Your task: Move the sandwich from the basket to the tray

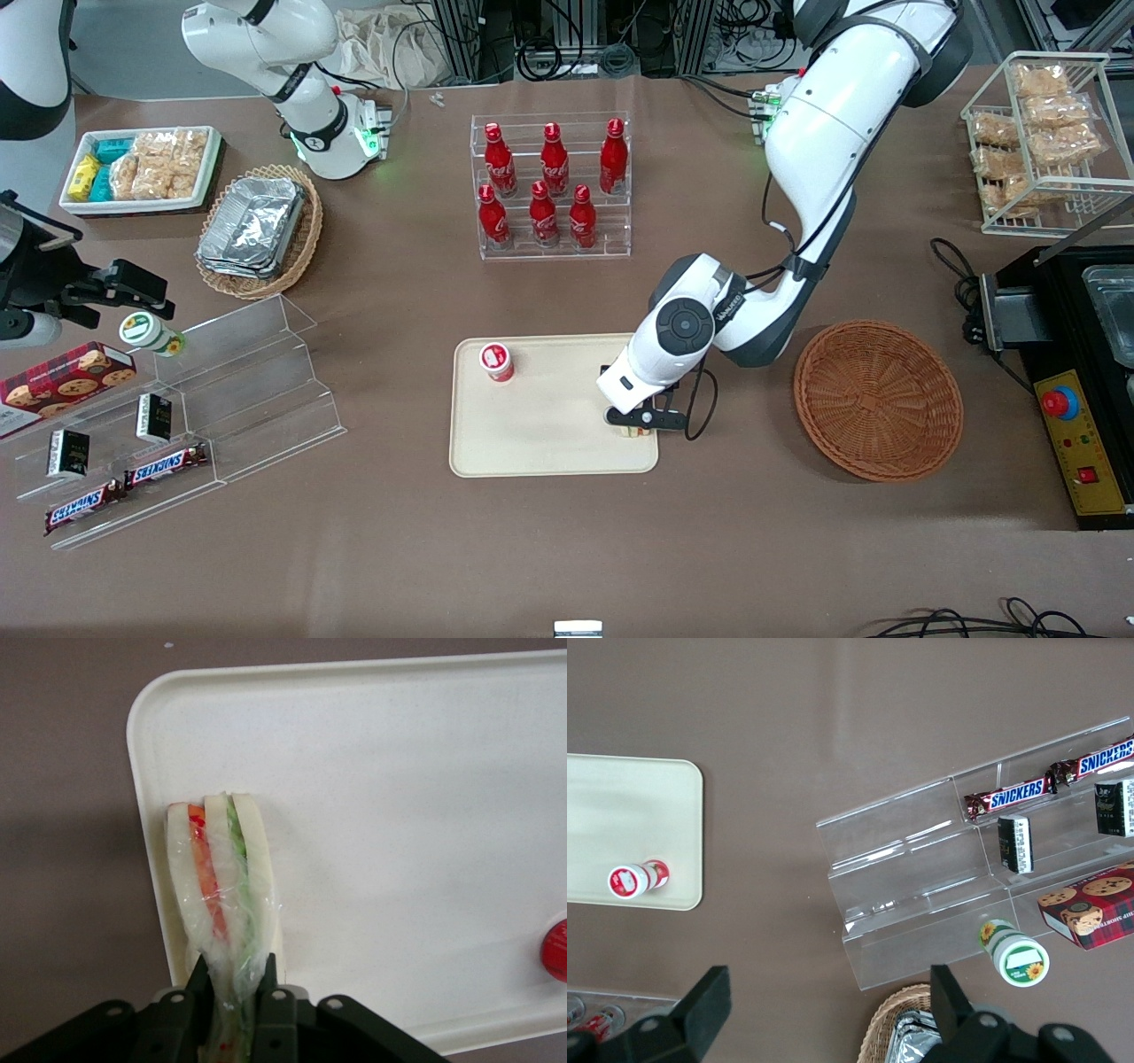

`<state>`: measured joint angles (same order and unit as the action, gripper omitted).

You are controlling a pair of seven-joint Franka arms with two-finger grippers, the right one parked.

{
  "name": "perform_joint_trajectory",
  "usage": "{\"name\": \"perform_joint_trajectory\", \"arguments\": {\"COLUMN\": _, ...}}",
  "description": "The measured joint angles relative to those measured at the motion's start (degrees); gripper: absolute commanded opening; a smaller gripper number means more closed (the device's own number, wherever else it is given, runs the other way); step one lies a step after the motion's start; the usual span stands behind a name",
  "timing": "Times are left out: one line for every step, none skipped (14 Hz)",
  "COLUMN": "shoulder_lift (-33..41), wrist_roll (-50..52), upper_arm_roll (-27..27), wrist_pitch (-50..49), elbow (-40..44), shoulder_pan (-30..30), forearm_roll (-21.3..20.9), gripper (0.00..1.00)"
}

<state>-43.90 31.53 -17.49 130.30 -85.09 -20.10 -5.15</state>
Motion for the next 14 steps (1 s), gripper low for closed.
{"name": "perform_joint_trajectory", "arguments": {"shoulder_lift": 0.04, "wrist_roll": 0.00, "upper_arm_roll": -0.01, "wrist_pitch": -0.04, "elbow": 0.16, "shoulder_pan": 0.00, "forearm_roll": 0.01, "gripper": 1.00}}
{"name": "perform_joint_trajectory", "arguments": {"shoulder_lift": 0.21, "wrist_roll": 0.01, "upper_arm_roll": -0.04, "wrist_pitch": -0.48, "elbow": 0.36, "shoulder_pan": 0.00, "forearm_roll": 0.02, "gripper": 1.00}}
{"name": "perform_joint_trajectory", "arguments": {"shoulder_lift": 0.61, "wrist_roll": 0.04, "upper_arm_roll": -0.08, "wrist_pitch": -1.92, "elbow": 0.74, "shoulder_pan": 0.00, "forearm_roll": 0.03, "gripper": 1.00}}
{"name": "perform_joint_trajectory", "arguments": {"shoulder_lift": 1.44, "wrist_roll": 0.06, "upper_arm_roll": -0.08, "wrist_pitch": -4.61, "elbow": 1.36, "shoulder_pan": 0.02, "forearm_roll": 0.03, "gripper": 1.00}}
{"name": "perform_joint_trajectory", "arguments": {"shoulder_lift": 2.82, "wrist_roll": 0.06, "upper_arm_roll": -0.08, "wrist_pitch": -8.22, "elbow": 2.00, "shoulder_pan": 0.08, "forearm_roll": 0.08, "gripper": 1.00}}
{"name": "perform_joint_trajectory", "arguments": {"shoulder_lift": 4.94, "wrist_roll": 0.06, "upper_arm_roll": -0.06, "wrist_pitch": -12.74, "elbow": 2.59, "shoulder_pan": 0.21, "forearm_roll": 0.16, "gripper": 1.00}}
{"name": "perform_joint_trajectory", "arguments": {"shoulder_lift": 7.55, "wrist_roll": 0.06, "upper_arm_roll": 0.07, "wrist_pitch": -17.47, "elbow": 3.04, "shoulder_pan": 0.55, "forearm_roll": 0.20, "gripper": 1.00}}
{"name": "perform_joint_trajectory", "arguments": {"shoulder_lift": 10.59, "wrist_roll": -0.08, "upper_arm_roll": 0.16, "wrist_pitch": -22.11, "elbow": 3.21, "shoulder_pan": 1.43, "forearm_roll": 0.20, "gripper": 1.00}}
{"name": "perform_joint_trajectory", "arguments": {"shoulder_lift": 13.69, "wrist_roll": -1.36, "upper_arm_roll": 0.21, "wrist_pitch": -26.32, "elbow": 3.24, "shoulder_pan": 2.79, "forearm_roll": 0.20, "gripper": 1.00}}
{"name": "perform_joint_trajectory", "arguments": {"shoulder_lift": 16.68, "wrist_roll": -3.94, "upper_arm_roll": 0.28, "wrist_pitch": -30.06, "elbow": 3.24, "shoulder_pan": 4.38, "forearm_roll": 0.22, "gripper": 1.00}}
{"name": "perform_joint_trajectory", "arguments": {"shoulder_lift": 19.42, "wrist_roll": -6.91, "upper_arm_roll": 0.37, "wrist_pitch": -33.43, "elbow": 3.22, "shoulder_pan": 6.16, "forearm_roll": 0.26, "gripper": 1.00}}
{"name": "perform_joint_trajectory", "arguments": {"shoulder_lift": 21.78, "wrist_roll": -9.71, "upper_arm_roll": 0.46, "wrist_pitch": -36.28, "elbow": 3.20, "shoulder_pan": 8.02, "forearm_roll": 0.27, "gripper": 1.00}}
{"name": "perform_joint_trajectory", "arguments": {"shoulder_lift": 23.85, "wrist_roll": -12.36, "upper_arm_roll": 0.59, "wrist_pitch": -38.40, "elbow": 3.17, "shoulder_pan": 9.93, "forearm_roll": 0.26, "gripper": 0.99}}
{"name": "perform_joint_trajectory", "arguments": {"shoulder_lift": 25.75, "wrist_roll": -15.16, "upper_arm_roll": 0.76, "wrist_pitch": -39.97, "elbow": 3.15, "shoulder_pan": 11.93, "forearm_roll": 0.22, "gripper": 0.99}}
